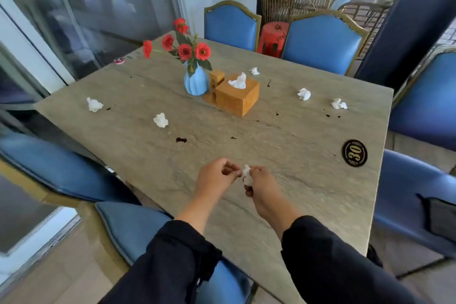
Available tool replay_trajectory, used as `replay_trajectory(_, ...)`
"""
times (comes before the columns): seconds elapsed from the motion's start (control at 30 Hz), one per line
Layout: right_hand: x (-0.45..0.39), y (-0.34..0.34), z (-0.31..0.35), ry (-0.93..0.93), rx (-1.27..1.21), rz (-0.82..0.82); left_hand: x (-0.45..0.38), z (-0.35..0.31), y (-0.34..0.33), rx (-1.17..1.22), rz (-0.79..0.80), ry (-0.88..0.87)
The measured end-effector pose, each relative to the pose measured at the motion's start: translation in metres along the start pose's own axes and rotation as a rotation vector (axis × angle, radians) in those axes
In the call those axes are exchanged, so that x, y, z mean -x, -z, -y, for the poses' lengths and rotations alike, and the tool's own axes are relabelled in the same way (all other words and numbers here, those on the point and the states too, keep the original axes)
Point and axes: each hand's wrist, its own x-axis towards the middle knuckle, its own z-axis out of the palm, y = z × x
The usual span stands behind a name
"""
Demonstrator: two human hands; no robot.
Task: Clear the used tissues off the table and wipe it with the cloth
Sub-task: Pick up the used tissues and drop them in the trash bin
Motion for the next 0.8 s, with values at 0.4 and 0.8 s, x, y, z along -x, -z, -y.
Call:
replay_trajectory(0.4,-0.052,-0.162,0.045,0.043,-0.026,0.011,-0.129,0.094,0.154,-0.154,-0.178,-0.002)
replay_trajectory(0.8,-0.113,-0.272,0.046,0.038,-0.039,-0.103,-0.235,0.189,0.185,-0.396,0.057,-0.181)
